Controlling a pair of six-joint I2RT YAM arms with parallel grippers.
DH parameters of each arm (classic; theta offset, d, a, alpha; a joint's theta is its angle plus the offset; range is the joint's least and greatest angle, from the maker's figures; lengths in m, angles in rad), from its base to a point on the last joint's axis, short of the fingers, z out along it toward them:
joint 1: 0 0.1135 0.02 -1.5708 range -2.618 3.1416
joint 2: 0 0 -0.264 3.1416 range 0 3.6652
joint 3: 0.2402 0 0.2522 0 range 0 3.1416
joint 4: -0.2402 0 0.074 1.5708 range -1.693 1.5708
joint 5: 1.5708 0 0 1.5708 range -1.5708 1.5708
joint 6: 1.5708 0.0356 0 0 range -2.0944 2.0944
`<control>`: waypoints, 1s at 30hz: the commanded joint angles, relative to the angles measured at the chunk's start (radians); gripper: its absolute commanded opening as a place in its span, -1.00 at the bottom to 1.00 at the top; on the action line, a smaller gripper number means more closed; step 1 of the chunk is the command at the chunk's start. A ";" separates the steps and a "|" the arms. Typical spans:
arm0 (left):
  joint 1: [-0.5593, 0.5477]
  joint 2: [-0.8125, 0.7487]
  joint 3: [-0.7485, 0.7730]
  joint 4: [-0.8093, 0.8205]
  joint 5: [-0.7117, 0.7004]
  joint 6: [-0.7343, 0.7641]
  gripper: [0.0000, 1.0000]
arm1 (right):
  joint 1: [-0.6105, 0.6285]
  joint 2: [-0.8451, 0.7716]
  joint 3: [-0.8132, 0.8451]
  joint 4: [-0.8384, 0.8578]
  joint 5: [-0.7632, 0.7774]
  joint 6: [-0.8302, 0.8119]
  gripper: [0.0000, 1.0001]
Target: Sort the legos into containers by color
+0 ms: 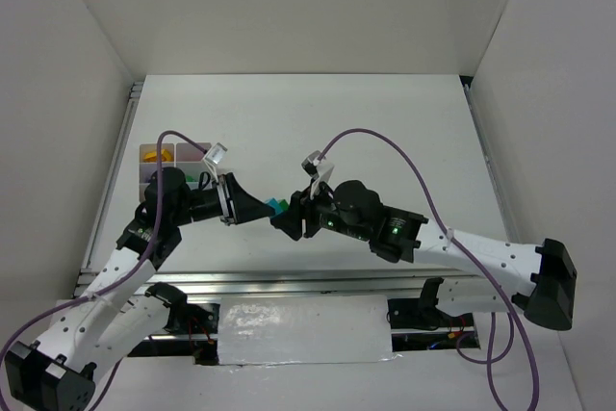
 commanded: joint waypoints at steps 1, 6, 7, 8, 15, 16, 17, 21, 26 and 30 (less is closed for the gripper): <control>-0.003 -0.025 0.011 0.107 0.002 0.026 -1.00 | 0.020 -0.046 -0.024 0.109 -0.155 0.001 -0.40; -0.003 -0.044 -0.001 0.148 0.027 0.025 -1.00 | 0.018 -0.090 -0.064 0.140 -0.203 -0.005 0.67; -0.003 -0.045 -0.003 0.161 0.029 0.025 -1.00 | 0.020 -0.096 -0.067 0.141 -0.210 -0.004 0.72; -0.003 -0.045 -0.008 0.173 0.036 0.023 -1.00 | 0.014 -0.104 -0.070 0.141 -0.219 -0.004 0.77; -0.003 -0.056 -0.021 0.230 0.062 0.002 -1.00 | -0.005 -0.142 -0.106 0.151 -0.327 -0.019 0.99; -0.003 -0.056 -0.015 0.225 0.064 0.005 -1.00 | -0.008 -0.148 -0.107 0.149 -0.351 -0.025 0.99; -0.003 -0.058 -0.012 0.215 0.062 0.009 -1.00 | -0.020 -0.151 -0.110 0.144 -0.404 -0.030 0.99; -0.003 -0.062 -0.008 0.222 0.058 0.005 -1.00 | -0.051 -0.162 -0.121 0.111 -0.512 -0.046 0.99; -0.003 -0.058 -0.032 0.303 0.094 -0.038 -1.00 | -0.066 -0.197 -0.143 0.100 -0.503 -0.043 0.99; -0.003 -0.065 -0.055 0.385 0.121 -0.063 -1.00 | -0.127 -0.234 -0.167 0.088 -0.442 -0.019 1.00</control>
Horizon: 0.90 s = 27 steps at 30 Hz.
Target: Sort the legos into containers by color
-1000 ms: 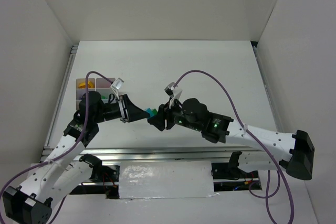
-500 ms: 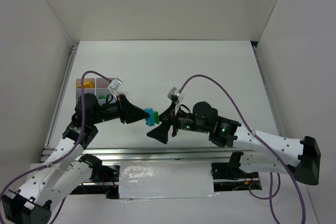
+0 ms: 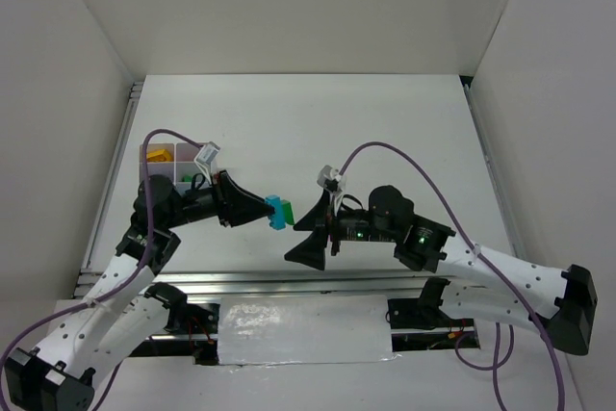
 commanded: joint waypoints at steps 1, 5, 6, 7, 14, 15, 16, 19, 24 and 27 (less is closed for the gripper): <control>0.004 -0.026 -0.013 0.148 0.038 -0.025 -1.00 | -0.070 -0.043 -0.038 0.014 -0.005 0.033 0.99; 0.002 -0.036 -0.028 0.188 0.059 -0.033 -1.00 | -0.216 -0.060 -0.101 0.172 -0.205 0.146 0.99; 0.002 -0.037 -0.036 0.201 0.068 -0.036 -1.00 | -0.229 -0.064 -0.108 0.185 -0.225 0.153 0.99; 0.002 -0.037 -0.041 0.238 0.078 -0.048 -1.00 | -0.242 -0.066 -0.102 0.189 -0.246 0.154 0.99; 0.002 -0.054 -0.099 0.452 0.165 -0.136 -1.00 | -0.250 -0.005 -0.022 0.324 -0.471 0.217 0.96; 0.002 -0.055 -0.101 0.456 0.171 -0.134 -1.00 | -0.249 0.002 -0.023 0.355 -0.492 0.234 0.95; 0.001 -0.060 -0.105 0.462 0.177 -0.142 -1.00 | -0.250 0.003 -0.023 0.382 -0.499 0.252 0.95; -0.001 -0.065 -0.124 0.534 0.205 -0.180 -1.00 | -0.250 0.029 -0.008 0.422 -0.472 0.275 0.91; -0.004 -0.075 -0.121 0.545 0.217 -0.176 -1.00 | -0.243 0.136 0.056 0.455 -0.443 0.338 0.70; -0.007 -0.082 -0.116 0.511 0.217 -0.157 -1.00 | -0.217 0.169 0.096 0.418 -0.406 0.315 0.63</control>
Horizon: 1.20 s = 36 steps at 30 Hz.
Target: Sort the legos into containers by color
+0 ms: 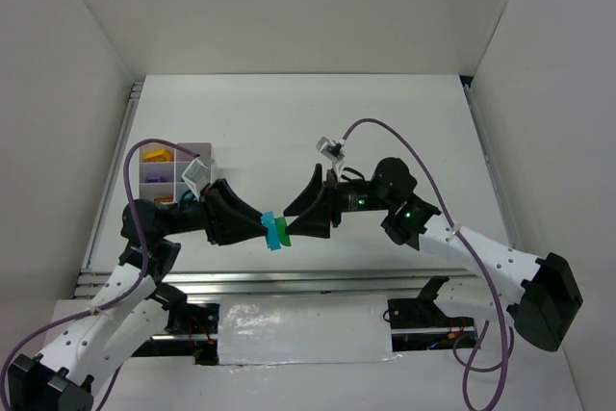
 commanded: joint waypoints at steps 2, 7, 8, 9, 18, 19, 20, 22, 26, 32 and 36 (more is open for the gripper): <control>-0.006 -0.019 0.013 0.043 0.026 0.029 -1.00 | 0.031 0.026 0.083 0.036 0.017 -0.001 0.57; -0.006 -0.027 0.039 -0.069 -0.004 0.092 -1.00 | 0.051 0.035 0.093 0.071 -0.020 0.019 0.38; -0.006 -0.028 0.044 -0.086 -0.011 0.110 -1.00 | 0.053 0.037 0.089 0.071 -0.020 0.020 0.25; -0.006 -0.031 0.050 -0.118 -0.020 0.118 -1.00 | 0.056 0.035 0.086 0.073 -0.020 0.019 0.14; -0.006 -0.017 0.072 -0.124 -0.046 0.121 -1.00 | 0.071 0.057 0.032 0.149 -0.040 0.068 0.12; -0.006 -0.016 0.072 -0.127 -0.047 0.124 -1.00 | 0.073 0.058 0.031 0.162 -0.040 0.070 0.13; -0.006 -0.017 0.072 -0.133 -0.049 0.127 -1.00 | 0.071 0.060 0.026 0.166 -0.043 0.071 0.13; -0.006 -0.021 0.070 -0.134 -0.054 0.127 -1.00 | 0.073 0.058 0.021 0.180 -0.043 0.076 0.09; -0.006 -0.021 0.073 -0.170 -0.063 0.141 -1.00 | 0.074 0.052 0.014 0.185 -0.035 0.077 -0.92; -0.006 -0.010 0.122 -0.368 -0.146 0.216 0.57 | 0.073 0.026 0.017 0.079 0.028 -0.010 -1.00; -0.006 -0.002 0.136 -0.379 -0.158 0.212 0.65 | 0.089 -0.001 0.017 0.013 0.086 -0.044 -1.00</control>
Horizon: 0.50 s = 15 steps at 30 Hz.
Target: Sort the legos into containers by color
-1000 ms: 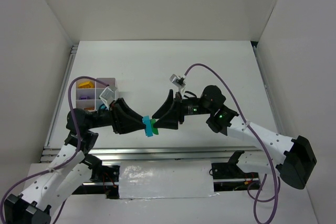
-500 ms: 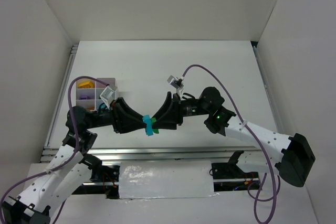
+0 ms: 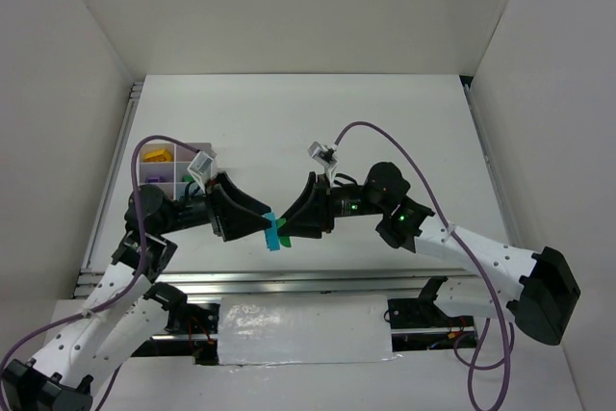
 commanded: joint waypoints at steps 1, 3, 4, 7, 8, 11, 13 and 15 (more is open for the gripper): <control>0.002 0.005 0.044 -0.045 -0.050 0.036 0.63 | 0.028 -0.048 0.008 -0.054 0.079 -0.063 -1.00; 0.002 0.006 0.059 -0.077 -0.079 0.051 0.46 | 0.048 -0.058 0.026 -0.128 0.123 -0.107 -1.00; 0.002 0.006 0.061 -0.091 -0.078 0.059 0.28 | 0.061 -0.059 0.039 -0.140 0.147 -0.123 -1.00; 0.002 0.008 0.062 -0.100 -0.073 0.060 0.27 | 0.071 -0.059 0.043 -0.155 0.189 -0.123 -1.00; 0.002 0.008 0.062 -0.100 -0.067 0.060 0.29 | 0.072 -0.061 0.046 -0.165 0.201 -0.123 -1.00; 0.002 0.005 0.052 -0.090 -0.053 0.056 0.33 | 0.072 -0.062 0.046 -0.178 0.244 -0.126 -1.00; 0.002 0.005 0.044 -0.065 -0.041 0.042 0.34 | 0.072 -0.064 0.045 -0.175 0.257 -0.126 -1.00; 0.002 0.008 0.036 -0.054 -0.027 0.036 0.33 | 0.072 -0.068 0.043 -0.171 0.258 -0.124 -1.00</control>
